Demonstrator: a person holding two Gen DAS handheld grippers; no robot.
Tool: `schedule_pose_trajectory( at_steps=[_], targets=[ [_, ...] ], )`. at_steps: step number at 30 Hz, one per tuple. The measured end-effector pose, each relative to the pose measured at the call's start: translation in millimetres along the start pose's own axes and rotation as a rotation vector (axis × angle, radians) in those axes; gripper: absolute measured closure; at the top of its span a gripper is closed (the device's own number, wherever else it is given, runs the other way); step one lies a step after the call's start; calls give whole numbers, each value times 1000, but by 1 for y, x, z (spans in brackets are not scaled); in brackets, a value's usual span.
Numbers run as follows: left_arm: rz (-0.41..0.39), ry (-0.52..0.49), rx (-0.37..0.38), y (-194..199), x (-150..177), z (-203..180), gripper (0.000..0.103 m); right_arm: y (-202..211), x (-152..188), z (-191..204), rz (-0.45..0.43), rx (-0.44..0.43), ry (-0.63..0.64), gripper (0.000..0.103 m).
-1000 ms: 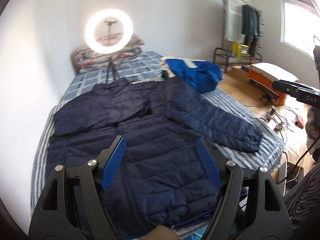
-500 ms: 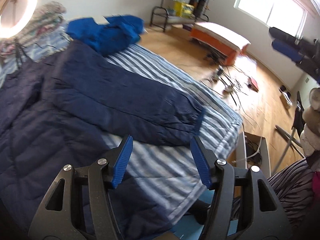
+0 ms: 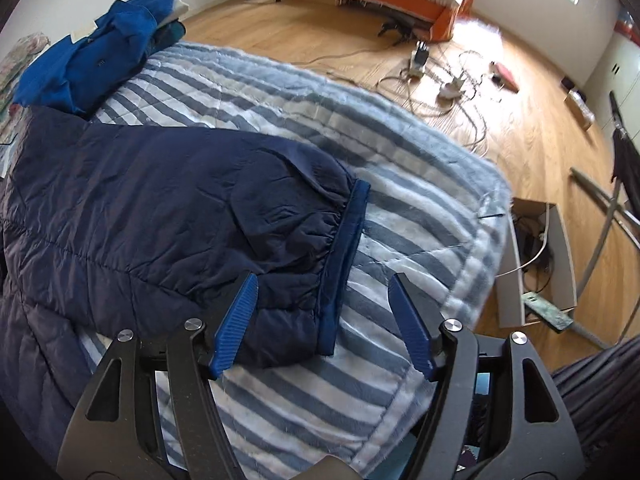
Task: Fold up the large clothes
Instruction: 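Move the left gripper to the other sleeve cuff and grasp it, then fold the held sleeve across the jacket body and open the left gripper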
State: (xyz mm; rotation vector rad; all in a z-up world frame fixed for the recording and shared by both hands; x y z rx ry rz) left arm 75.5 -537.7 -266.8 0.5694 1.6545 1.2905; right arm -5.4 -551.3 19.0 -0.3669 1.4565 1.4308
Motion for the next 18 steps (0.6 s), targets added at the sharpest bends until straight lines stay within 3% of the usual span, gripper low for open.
schedule_pose_trajectory(
  at_steps=[4,7,10,12,13,15,18],
  targets=[
    [60,-27,-62,-22,2,0,33,-2,-1,-1,2,-21,-30,33],
    [66,-31,-61,-22,1,0,34,-2,-1,-3,2,-22,-28,33],
    [78,-15,-32,-22,-2,2,55,-4,-1,0,5,-33,-32,32],
    [82,0,-1,-21,-4,4,84,-5,-1,3,4,-42,-34,32],
    [83,13,15,-20,-6,5,93,-5,-2,5,4,-46,-34,32],
    [68,40,32,-15,-9,8,99,-6,-2,11,4,-55,-29,32],
    [34,94,75,0,-13,15,100,-7,-1,20,7,-67,-21,32]
  ],
)
Point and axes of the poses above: each gripper's, at about its wrist camera, not at the fingertips, and y roughly against the way its jaws point, z to its left, x to its underside, the point moved 7 cm from there along -y, roughly the way its jaws point, and after that the axes turned 2 degrees about z, right-handed, at the moved point
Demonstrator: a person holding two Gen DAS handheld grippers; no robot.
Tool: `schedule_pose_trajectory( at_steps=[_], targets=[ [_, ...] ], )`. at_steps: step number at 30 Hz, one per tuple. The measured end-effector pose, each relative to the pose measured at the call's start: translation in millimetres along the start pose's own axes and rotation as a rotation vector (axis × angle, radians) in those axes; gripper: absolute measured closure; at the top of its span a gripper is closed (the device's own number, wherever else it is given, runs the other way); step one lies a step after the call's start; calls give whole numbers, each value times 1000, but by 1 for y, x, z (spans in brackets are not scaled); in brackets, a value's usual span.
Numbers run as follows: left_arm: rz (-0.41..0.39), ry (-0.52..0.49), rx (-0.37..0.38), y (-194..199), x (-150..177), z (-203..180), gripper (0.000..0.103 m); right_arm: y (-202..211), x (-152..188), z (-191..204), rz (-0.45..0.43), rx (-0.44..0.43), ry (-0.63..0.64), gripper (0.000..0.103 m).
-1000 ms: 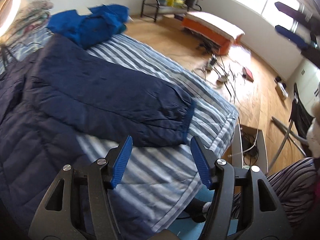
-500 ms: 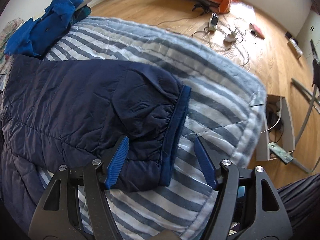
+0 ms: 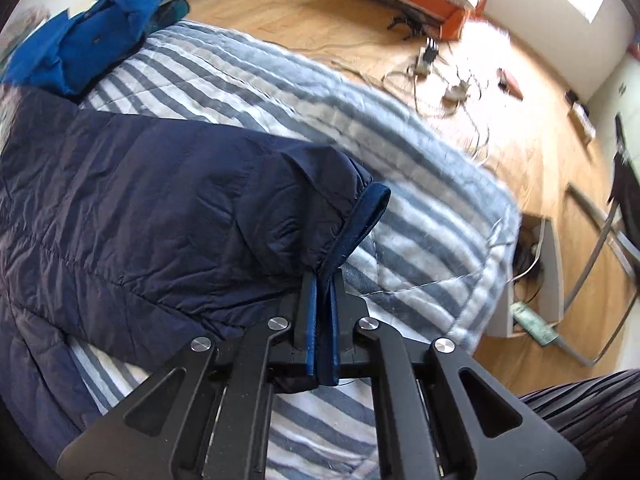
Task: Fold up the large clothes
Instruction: 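Fold the held sleeve across the jacket body and open the left gripper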
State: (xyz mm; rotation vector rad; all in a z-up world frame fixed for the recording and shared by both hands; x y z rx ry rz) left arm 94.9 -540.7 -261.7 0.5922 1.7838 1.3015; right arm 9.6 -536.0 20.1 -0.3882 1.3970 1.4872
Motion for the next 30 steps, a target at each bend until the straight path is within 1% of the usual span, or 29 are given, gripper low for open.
schedule_pose_trajectory(
  at_steps=[4,9,11,14,16,18,21,24,26,28,29,30],
  targets=[
    [-78,80,57,42,-9,20,100,-4,2,14,3,-15,12,32],
    [-195,230,136,111,-15,70,100,-10,7,33,13,-32,45,32],
    [-243,279,145,139,-16,96,100,-12,8,38,13,-33,54,32],
    [-317,347,132,178,-11,142,100,-17,11,45,26,-34,64,32],
    [-362,403,109,203,-3,182,100,-22,14,50,43,-39,70,32],
    [-395,453,76,219,8,215,100,-30,18,59,68,-60,78,32],
    [-435,543,15,242,33,282,100,-42,26,79,101,-85,115,32],
    [-460,628,-34,251,66,341,100,-57,40,108,150,-120,167,32],
    [-476,685,-82,256,88,385,100,-66,50,125,173,-135,204,32],
    [-481,741,-124,255,110,425,100,-73,60,143,191,-146,249,32],
    [-478,762,-144,253,119,439,100,-75,64,149,198,-151,268,32],
    [-467,792,-180,249,129,460,100,-78,68,156,206,-156,286,32]
  ],
)
Point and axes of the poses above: each gripper's, at about its wrist camera, not at the fingertips, and y roughly against the way its jaws point, z to its left, x to its underside, the point moved 7 cm from there along -y, roughly the way its jaws point, and after that the axes turned 2 degrees about z, right-handed, at the moved point
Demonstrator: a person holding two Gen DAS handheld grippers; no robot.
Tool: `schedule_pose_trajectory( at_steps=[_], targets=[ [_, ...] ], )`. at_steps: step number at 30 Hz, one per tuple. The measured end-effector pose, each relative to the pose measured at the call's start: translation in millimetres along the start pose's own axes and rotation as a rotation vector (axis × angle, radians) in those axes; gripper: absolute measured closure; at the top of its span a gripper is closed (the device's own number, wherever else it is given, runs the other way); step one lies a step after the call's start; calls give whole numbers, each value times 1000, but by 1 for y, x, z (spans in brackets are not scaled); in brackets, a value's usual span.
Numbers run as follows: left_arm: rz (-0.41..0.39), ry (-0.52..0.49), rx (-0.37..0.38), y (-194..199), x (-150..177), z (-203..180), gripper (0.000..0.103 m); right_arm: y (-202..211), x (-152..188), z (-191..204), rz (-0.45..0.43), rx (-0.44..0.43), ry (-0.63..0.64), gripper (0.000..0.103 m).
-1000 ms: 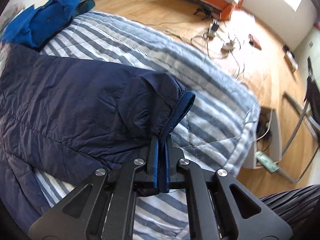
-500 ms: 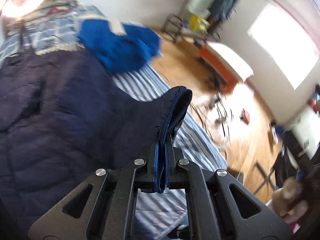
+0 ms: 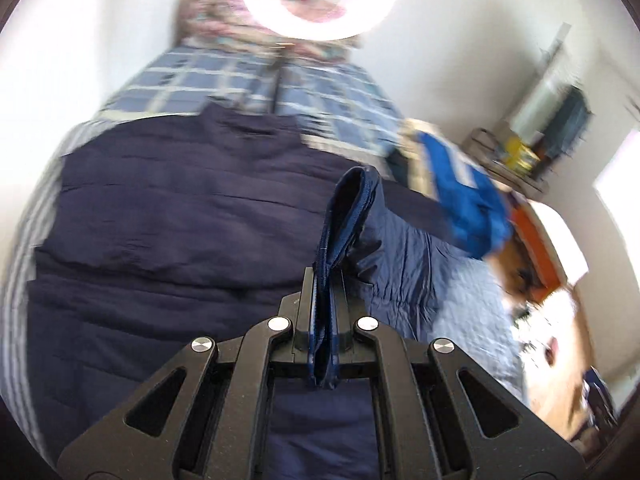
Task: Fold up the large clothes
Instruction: 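Fold the held sleeve across the jacket body and open the left gripper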
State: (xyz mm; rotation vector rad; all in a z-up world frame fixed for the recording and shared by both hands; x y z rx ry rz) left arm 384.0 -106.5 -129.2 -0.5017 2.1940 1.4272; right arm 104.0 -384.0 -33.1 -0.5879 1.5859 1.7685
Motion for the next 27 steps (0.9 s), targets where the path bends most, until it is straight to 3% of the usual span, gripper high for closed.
schedule_pose_trajectory(
  at_steps=[4,7,12,17,20,27],
  targets=[
    [15,55,-110,-29,-10,62,100,-10,6,23,24,-21,52,32],
    [1,58,-148,-40,-17,93,100,-18,9,36,40,-16,96,32],
    [-81,64,-189,-45,-39,132,100,-32,15,48,82,-29,120,33],
    [-103,108,-184,-59,-58,175,100,-44,20,58,109,-32,140,33],
    [-105,166,-176,-70,-65,197,100,-47,23,63,122,-25,163,33],
    [-63,200,-254,-98,-70,236,100,-52,26,67,136,-20,172,33]
  ],
)
Point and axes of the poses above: each gripper's, at about its wrist camera, not at the fingertips, and y roughly against the way its jaws point, z to its left, x to its underside, the point moved 7 cm from there along -y, roughly the way its jaws point, and after that the axes turned 2 degrees about z, right-handed, at the moved point
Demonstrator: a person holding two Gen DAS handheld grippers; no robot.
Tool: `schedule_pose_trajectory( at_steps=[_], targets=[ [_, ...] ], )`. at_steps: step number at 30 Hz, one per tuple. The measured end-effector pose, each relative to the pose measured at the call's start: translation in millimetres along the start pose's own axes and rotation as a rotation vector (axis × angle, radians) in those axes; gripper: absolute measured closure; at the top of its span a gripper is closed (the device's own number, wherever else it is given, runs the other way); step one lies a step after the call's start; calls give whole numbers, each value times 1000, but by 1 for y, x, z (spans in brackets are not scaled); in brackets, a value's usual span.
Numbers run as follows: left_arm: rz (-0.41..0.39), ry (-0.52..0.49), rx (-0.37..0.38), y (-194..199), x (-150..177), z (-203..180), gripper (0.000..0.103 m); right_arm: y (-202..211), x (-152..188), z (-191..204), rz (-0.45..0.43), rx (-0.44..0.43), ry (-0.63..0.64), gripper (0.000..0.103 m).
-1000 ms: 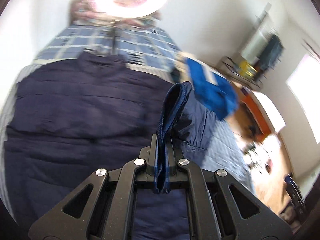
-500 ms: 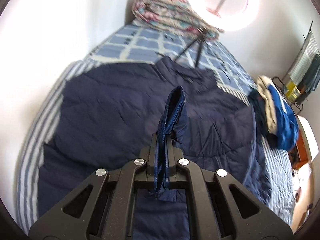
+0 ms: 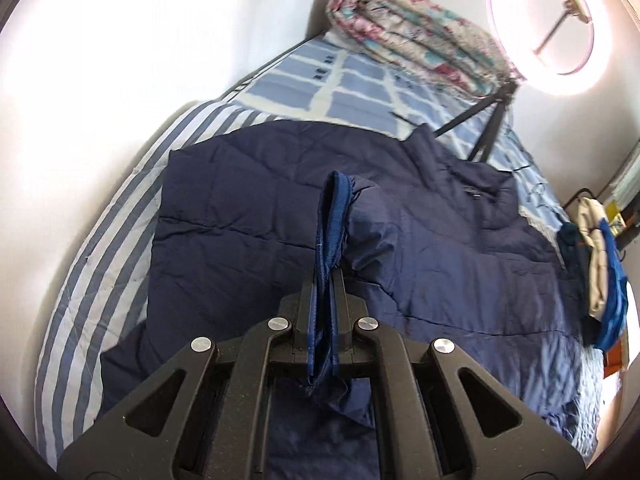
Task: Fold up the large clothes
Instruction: 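Fold the held sleeve across the jacket body and open the left gripper, then grasp the jacket hem with both grippers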
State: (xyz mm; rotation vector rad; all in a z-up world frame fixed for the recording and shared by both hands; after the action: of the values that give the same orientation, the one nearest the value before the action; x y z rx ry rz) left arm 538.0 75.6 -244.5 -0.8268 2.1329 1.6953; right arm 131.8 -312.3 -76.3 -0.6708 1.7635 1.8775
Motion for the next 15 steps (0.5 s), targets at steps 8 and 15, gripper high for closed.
schedule_pose_trajectory(
  at_steps=[8,15],
  targets=[
    [57,-59,-168,-34,1,13,71,-8,3,10,22,-5,23,33],
    [-33,-74,-248,4,-10,31,55,-12,5,12,33,4,39,33]
  ],
)
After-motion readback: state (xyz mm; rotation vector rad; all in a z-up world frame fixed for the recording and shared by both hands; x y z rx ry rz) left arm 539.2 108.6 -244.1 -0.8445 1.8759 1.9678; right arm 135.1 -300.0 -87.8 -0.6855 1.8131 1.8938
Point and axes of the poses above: each gripper's, at about its wrist camera, not at the fingertips, and y roughly against the way its jaws point, z to its left, x to its underside, the point moved 7 cm from there along -y, roughly the way its jaws point, and after that the axes turned 2 degrees about z, right-handed, at the moved point
